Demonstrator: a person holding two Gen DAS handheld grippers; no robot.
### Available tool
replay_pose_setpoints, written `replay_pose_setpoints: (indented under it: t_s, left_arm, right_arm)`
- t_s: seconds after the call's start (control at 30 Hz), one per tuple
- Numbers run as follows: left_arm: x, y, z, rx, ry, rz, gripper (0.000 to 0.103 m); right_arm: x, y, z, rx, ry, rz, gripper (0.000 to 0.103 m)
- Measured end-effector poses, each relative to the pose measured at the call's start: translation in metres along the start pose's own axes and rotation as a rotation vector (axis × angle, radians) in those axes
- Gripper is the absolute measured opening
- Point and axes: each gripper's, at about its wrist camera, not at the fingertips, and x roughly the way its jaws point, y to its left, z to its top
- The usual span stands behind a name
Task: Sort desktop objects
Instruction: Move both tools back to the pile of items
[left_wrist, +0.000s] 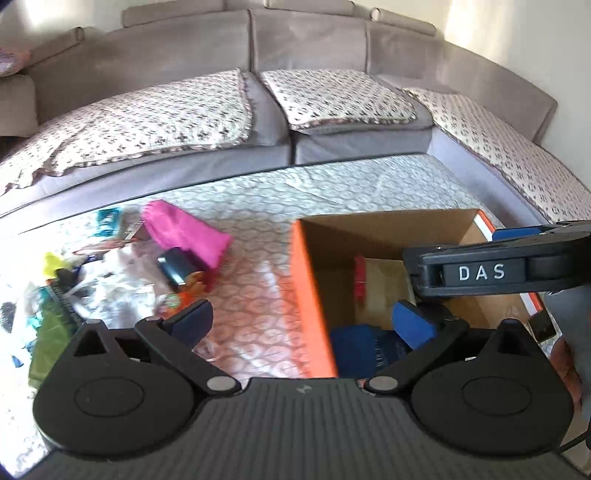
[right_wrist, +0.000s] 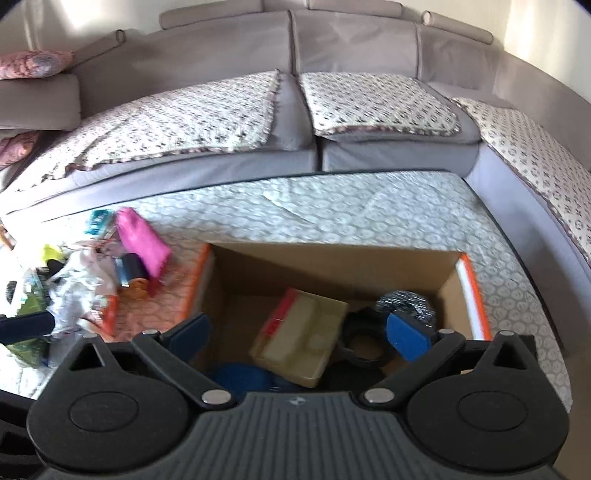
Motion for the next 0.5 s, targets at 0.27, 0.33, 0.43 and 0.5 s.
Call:
replay_pose_setpoints:
  t_s: [0.27, 0.33, 0.43, 0.5]
  left_arm:
    - [-0.032, 0.057, -0.014, -0.061, -0.025, 0.073, 0.103]
    - [-0.041, 0.077, -0.018, -0.082, -0.032, 0.101, 0.103]
    - [-0.045, 0.103, -0.025, -0.116, -0.021, 0.137, 0.103]
    - [-0.048, 0.123, -0.033, -0.148, -0.019, 0.169, 0.103]
  right_arm:
    - [-0.006, 0.073, 0.003, -0.081, -0.018, 0.075, 0.103]
    - [-0.004, 0.091, -0.001, -0.113, -0.006, 0.102, 0.103]
    - [0.010, 0.118, -0.007, -0.134, 0.023, 0.140, 0.103]
    - [0.019, 0.134, -0.013, -0.160, 0.041, 0.160, 0.103]
